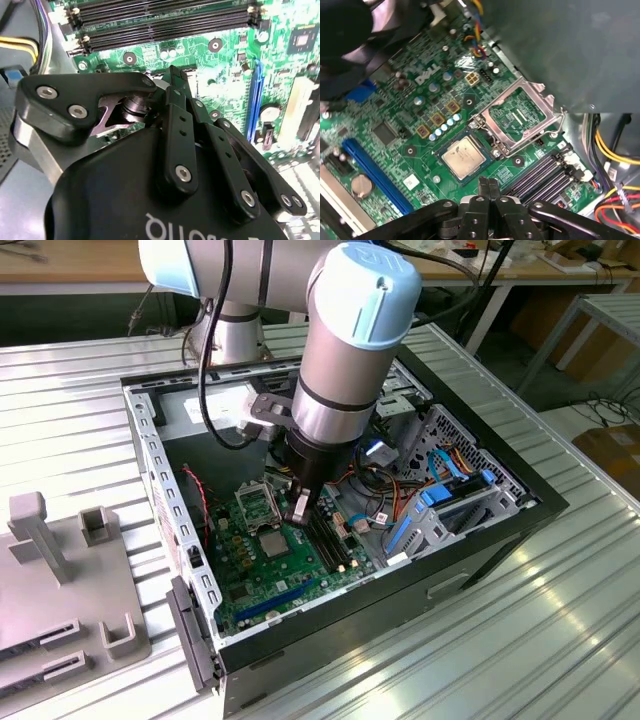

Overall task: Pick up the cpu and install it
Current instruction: 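Close the cpu cover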

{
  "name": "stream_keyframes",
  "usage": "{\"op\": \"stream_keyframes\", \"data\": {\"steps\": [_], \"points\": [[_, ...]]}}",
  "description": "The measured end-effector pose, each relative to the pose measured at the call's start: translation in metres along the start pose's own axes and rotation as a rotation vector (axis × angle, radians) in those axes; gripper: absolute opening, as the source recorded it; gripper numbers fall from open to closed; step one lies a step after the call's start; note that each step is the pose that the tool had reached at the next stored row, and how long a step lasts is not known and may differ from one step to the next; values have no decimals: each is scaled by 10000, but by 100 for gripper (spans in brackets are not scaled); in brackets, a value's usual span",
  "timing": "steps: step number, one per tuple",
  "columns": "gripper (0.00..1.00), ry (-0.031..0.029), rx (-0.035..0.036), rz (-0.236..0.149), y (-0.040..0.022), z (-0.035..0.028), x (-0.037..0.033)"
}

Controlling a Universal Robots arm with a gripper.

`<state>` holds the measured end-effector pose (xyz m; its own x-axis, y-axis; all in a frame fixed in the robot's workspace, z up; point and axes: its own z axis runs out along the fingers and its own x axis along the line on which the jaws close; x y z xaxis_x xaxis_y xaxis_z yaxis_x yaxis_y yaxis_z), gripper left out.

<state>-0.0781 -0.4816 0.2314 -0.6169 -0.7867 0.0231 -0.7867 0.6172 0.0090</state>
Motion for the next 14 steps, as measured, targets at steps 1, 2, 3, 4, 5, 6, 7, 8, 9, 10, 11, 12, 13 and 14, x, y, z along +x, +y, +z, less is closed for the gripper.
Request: {"op": "stream_keyframes", "data": {"steps": [1, 2, 3, 4, 5, 6, 7, 8, 9, 10, 11, 12, 13, 14], "points": [[11, -31, 21, -91, -1, 1, -1], [11, -91, 1, -168, -3, 0, -2], [11, -231, -94, -305, -3, 0, -2], [11, -317, -152, -410, -3, 0, -2], [11, -366, -178, -504, -3, -1, -2], [11, -399, -158, -589, -2, 0, -3], [11, -404, -151, -591, -3, 0, -3], [11, -400, -146, -593, -3, 0, -3], [11, -395, -143, -597, -4, 0, -3], [11, -393, -142, -628, -7, -1, -5], [11, -393, -142, -679, -15, -1, -12], [11, -392, -142, -753, -29, -1, -24], [11, -391, -141, -795, -40, -1, -34], [11, -390, -142, -839, -56, -2, -50]]}}
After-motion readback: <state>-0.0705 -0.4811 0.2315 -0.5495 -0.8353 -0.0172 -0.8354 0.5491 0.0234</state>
